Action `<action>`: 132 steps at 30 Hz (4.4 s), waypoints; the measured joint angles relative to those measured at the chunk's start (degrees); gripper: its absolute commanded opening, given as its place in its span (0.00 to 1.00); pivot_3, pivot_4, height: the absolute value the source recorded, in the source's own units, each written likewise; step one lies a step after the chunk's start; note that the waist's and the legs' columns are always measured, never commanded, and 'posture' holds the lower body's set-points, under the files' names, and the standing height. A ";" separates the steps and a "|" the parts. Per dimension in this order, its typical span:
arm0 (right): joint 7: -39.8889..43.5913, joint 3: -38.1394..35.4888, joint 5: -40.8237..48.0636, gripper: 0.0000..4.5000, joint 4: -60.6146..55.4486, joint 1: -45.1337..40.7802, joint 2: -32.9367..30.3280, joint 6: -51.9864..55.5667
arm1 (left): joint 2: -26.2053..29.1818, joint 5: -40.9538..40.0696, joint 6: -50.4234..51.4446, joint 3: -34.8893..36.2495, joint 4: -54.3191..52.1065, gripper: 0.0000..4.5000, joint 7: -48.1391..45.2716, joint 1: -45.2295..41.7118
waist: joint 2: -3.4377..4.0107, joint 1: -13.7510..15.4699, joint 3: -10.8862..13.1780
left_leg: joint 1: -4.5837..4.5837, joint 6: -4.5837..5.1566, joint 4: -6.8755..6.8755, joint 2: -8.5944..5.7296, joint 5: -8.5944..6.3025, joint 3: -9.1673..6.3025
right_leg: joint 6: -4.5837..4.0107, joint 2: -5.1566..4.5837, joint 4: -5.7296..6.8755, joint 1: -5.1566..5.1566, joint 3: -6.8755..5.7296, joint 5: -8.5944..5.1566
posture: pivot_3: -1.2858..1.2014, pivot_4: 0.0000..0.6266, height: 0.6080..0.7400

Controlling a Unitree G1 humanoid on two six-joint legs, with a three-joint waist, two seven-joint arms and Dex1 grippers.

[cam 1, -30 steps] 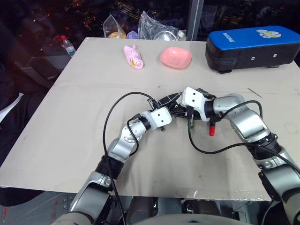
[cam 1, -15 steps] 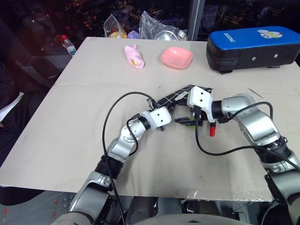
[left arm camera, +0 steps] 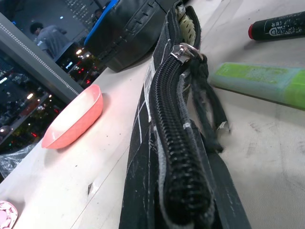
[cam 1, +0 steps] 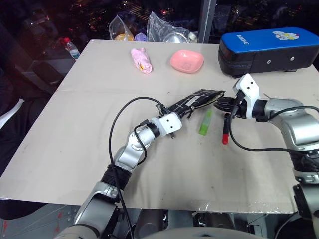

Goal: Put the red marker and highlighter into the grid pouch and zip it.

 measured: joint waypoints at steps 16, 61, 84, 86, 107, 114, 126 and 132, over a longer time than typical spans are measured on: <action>-0.51 13.49 -13.40 0.01 11.26 -5.73 4.38 -24.59 | -0.01 -0.14 -0.10 -0.08 -0.01 0.00 -0.18 -0.27 | 0.01 -0.06 0.01 | -0.01 0.00 0.00 -0.01 0.00 0.04 | 0.01 -0.01 0.00 -0.01 0.00 -0.01 | 0.52 0.24 0.61; -12.03 -9.11 -3.62 0.99 -29.46 18.92 4.22 15.86 | 0.58 -2.33 0.37 3.56 2.59 0.00 0.44 -2.44 | 0.05 0.00 0.02 | -0.07 -0.05 0.04 0.01 0.03 -0.10 | 0.00 -0.02 0.04 -0.03 -0.04 0.00 | 0.52 0.24 0.61; -36.63 -12.10 -7.41 0.07 -28.93 21.35 16.38 27.98 | 0.36 -3.24 0.18 3.92 4.12 0.00 -0.69 -3.67 | 0.00 0.01 0.00 | -0.09 -0.04 0.04 -0.05 0.03 -0.15 | 0.01 0.01 0.02 -0.01 -0.03 -0.01 | 0.52 0.24 0.61; -34.65 -13.64 -6.65 0.07 -27.40 17.24 12.29 26.55 | 0.35 -3.31 0.27 3.93 4.07 0.00 -0.68 -3.66 | 0.01 -0.03 0.00 | -0.09 -0.04 0.03 -0.05 0.03 -0.15 | 0.01 0.02 0.02 -0.02 -0.04 -0.01 | 0.52 0.24 0.61; 3.28 16.98 -26.48 0.07 1.49 -6.99 -17.26 -39.94 | 1.34 -3.33 0.28 3.66 2.16 0.00 -4.29 -4.27 | -0.01 0.04 0.10 | -0.08 -0.05 -0.01 0.00 0.03 0.32 | 0.02 0.01 -0.08 -0.06 0.00 -0.02 | 0.52 0.24 0.61; 4.13 20.37 -32.28 0.07 12.46 -14.43 -11.61 -53.97 | 2.00 -3.37 -1.23 3.20 1.63 0.00 -6.81 -4.54 | 0.00 -0.08 0.11 | -0.05 -0.06 0.03 0.02 0.04 0.39 | 0.02 0.01 -0.02 -0.08 0.01 -0.01 | 0.52 0.24 0.61; -1.24 23.01 -38.83 0.54 30.55 -21.04 -0.19 -68.73 | 0.79 -3.36 -1.42 3.34 1.43 0.00 -6.13 -4.76 | 0.02 0.01 0.13 | -0.07 -0.07 0.05 0.02 0.05 0.45 | 0.02 -0.01 0.05 -0.13 0.02 -0.01 | 0.52 0.24 0.61; 3.82 14.47 -27.73 0.82 21.09 -18.31 -2.33 -57.89 | 1.29 -3.14 -0.91 3.90 1.43 0.00 -4.42 -3.66 | 0.04 0.09 0.13 | -0.09 -0.07 0.04 0.07 0.04 0.40 | 0.01 -0.02 0.04 -0.12 0.02 -0.01 | 0.52 0.24 0.61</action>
